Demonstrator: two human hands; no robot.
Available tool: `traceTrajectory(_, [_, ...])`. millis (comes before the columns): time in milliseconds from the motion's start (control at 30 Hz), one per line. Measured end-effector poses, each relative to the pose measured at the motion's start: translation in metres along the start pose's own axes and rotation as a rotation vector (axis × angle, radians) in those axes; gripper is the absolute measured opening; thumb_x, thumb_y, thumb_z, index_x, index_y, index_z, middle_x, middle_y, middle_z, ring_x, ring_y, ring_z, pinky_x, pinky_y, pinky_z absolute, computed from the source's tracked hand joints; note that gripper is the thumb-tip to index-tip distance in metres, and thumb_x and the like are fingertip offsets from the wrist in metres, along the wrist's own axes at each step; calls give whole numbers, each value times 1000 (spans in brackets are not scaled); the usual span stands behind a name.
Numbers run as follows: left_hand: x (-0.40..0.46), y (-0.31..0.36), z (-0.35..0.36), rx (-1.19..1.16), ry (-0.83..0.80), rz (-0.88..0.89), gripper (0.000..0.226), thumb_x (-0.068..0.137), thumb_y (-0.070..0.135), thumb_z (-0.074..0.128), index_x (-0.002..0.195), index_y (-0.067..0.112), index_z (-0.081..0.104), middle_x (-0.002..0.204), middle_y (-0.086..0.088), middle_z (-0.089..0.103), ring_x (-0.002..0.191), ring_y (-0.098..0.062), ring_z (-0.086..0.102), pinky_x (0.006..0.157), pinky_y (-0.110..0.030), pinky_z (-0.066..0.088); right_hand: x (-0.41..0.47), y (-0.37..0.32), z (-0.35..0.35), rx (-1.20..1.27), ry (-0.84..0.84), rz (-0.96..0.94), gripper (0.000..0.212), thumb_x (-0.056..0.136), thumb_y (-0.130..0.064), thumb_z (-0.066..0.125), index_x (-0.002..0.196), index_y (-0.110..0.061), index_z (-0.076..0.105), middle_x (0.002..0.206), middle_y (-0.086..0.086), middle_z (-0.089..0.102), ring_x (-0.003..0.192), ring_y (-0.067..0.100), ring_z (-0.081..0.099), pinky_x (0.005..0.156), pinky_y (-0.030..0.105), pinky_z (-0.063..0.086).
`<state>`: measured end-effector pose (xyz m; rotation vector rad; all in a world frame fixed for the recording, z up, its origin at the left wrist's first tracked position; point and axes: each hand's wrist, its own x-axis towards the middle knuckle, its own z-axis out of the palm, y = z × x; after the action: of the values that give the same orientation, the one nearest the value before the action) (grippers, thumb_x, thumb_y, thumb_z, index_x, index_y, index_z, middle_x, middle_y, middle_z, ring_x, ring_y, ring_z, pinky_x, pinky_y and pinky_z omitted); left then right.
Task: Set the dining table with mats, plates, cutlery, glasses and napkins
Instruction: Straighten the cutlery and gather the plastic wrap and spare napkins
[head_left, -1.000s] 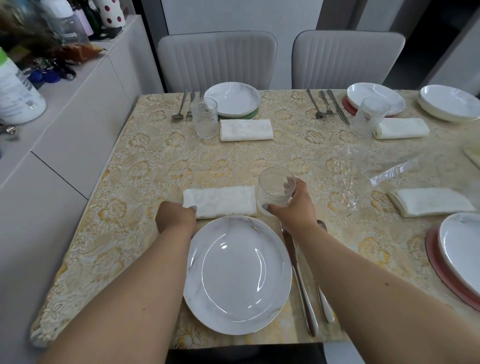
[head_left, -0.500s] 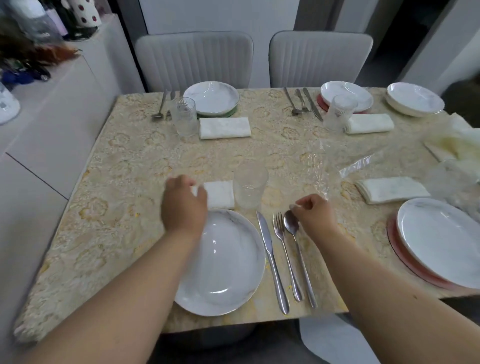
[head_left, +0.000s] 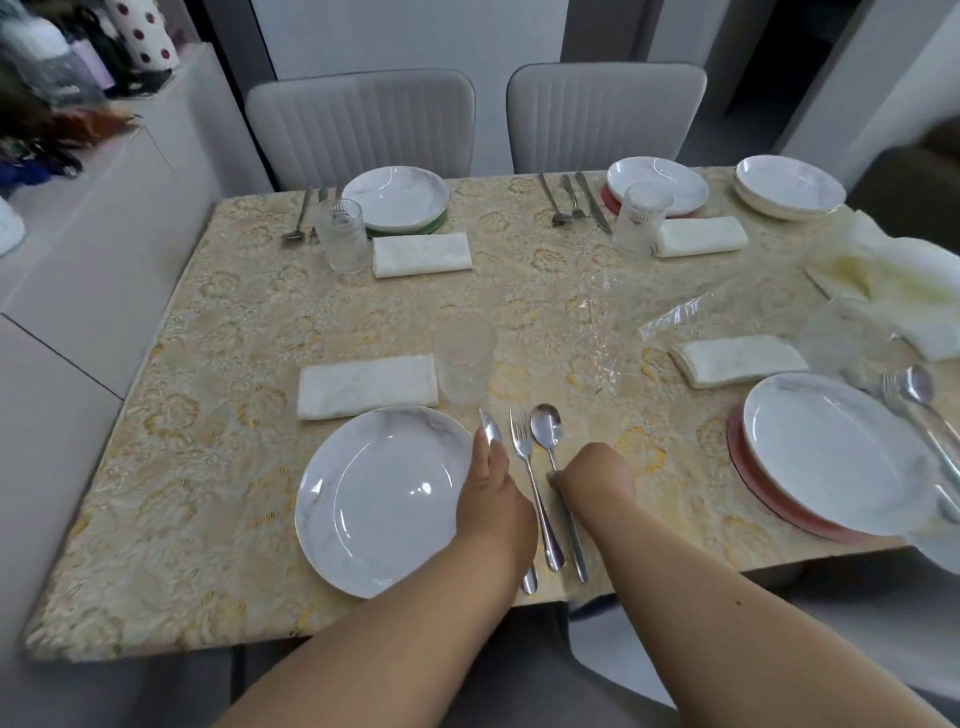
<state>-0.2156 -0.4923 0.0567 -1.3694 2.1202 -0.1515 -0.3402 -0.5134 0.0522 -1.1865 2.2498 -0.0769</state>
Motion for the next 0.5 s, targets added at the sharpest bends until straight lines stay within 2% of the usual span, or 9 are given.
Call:
traceTrajectory(67, [5,5,-1,-45,-103,172,26,88,39,59,105,23,71,149,-13,39,143,-41,-21,84,-55,-40,0,2,0,31,3,8,27,87,-31,67,83,-10,50,82,6,55,92,28,63,65,27,41])
traceTrajectory(100, [4,6,-5,-39,-111,171,29,89,39,59,110,21,68,149,-13,39,145,-39,-16,85,-56,-39,0,4,0,43,7,14,26,87,-29,66,83,-9,50,81,6,54,90,28,63,64,26,40])
traceTrajectory(167, [2,5,-9,-23,-3,89,40,96,25,43,132,10,54,154,-14,30,147,-35,-4,81,-55,-41,0,8,0,44,12,12,25,87,-28,66,83,-8,51,80,6,54,85,27,62,62,26,39])
traceTrajectory(200, [2,4,-10,-30,34,60,43,97,19,39,137,7,48,156,-15,26,147,-34,1,81,-55,-41,0,10,0,42,15,10,26,88,-29,66,83,-8,51,79,6,54,83,27,61,62,26,39])
traceTrajectory(300, [-2,2,-9,1,-57,157,36,93,27,52,126,17,60,150,-17,32,146,-37,0,100,-62,-28,1,12,1,28,19,-12,27,87,-31,66,83,-8,52,78,5,54,74,24,54,61,26,39])
traceTrajectory(333, [-2,-1,-10,3,-85,168,37,92,31,54,127,19,59,151,-17,30,145,-37,-1,102,-64,-24,2,12,1,25,18,-22,28,87,-32,66,83,-8,52,78,5,54,73,23,53,60,26,39])
traceTrajectory(367, [-1,-2,-9,-11,-82,163,43,93,33,53,134,19,53,153,-16,25,146,-36,-4,102,-66,-22,3,13,1,22,18,-31,28,87,-32,66,83,-8,52,77,5,53,73,23,53,60,26,39])
traceTrajectory(433, [1,-5,-7,-42,-80,135,64,95,36,48,151,12,25,159,-14,9,146,-34,-10,104,-66,-20,4,13,0,12,28,-53,27,88,-32,65,86,-9,52,78,4,53,77,24,58,61,27,40])
traceTrajectory(500, [4,-9,-8,-58,-97,131,79,95,36,46,154,10,0,161,-10,-2,147,-32,-13,107,-65,-17,1,12,-1,23,78,-90,24,90,-31,63,95,-9,54,86,5,56,88,26,62,63,28,39])
